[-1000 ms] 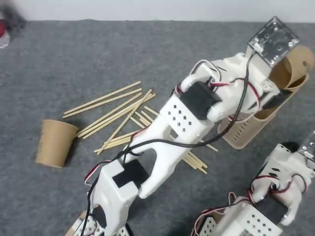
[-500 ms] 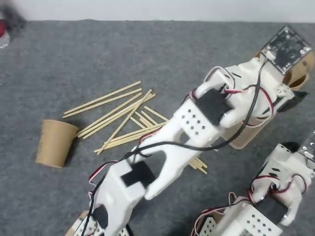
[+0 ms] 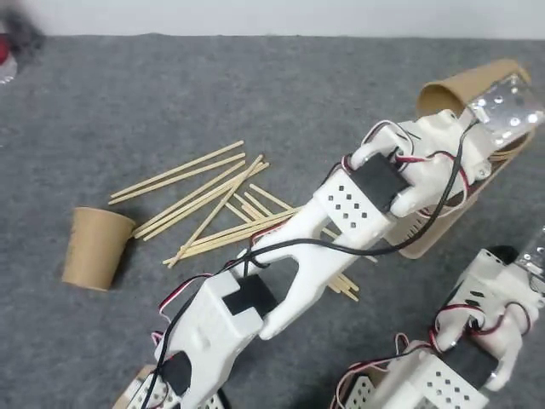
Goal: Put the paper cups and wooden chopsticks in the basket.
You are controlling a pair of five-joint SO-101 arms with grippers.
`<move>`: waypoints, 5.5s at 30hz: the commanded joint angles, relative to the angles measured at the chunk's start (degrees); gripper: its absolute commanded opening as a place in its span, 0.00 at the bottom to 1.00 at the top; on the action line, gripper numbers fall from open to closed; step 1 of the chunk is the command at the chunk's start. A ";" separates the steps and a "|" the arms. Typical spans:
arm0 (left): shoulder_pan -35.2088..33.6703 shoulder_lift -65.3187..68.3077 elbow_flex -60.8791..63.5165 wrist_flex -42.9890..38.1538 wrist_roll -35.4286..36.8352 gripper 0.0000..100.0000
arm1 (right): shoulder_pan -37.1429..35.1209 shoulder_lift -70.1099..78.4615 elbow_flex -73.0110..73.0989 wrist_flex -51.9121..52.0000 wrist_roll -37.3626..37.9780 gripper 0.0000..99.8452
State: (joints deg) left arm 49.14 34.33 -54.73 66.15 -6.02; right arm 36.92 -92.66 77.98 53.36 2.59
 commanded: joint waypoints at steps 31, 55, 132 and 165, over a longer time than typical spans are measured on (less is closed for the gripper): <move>4.75 0.44 -12.44 4.84 -12.31 0.01 | 0.40 -0.04 0.09 -1.71 -0.62 0.01; 1.05 0.62 -9.89 -6.68 -2.20 0.13 | -1.89 -0.04 0.18 -1.36 -0.26 0.01; -71.03 -29.45 44.18 34.55 -81.58 0.13 | -6.46 -0.13 5.45 -4.70 -0.09 0.01; -81.05 -10.11 36.44 34.55 -107.08 0.23 | -11.91 -0.13 7.30 -5.32 3.60 0.01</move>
State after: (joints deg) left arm -33.49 24.66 -18.86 99.30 -112.22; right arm 26.73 -92.66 85.36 49.49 5.32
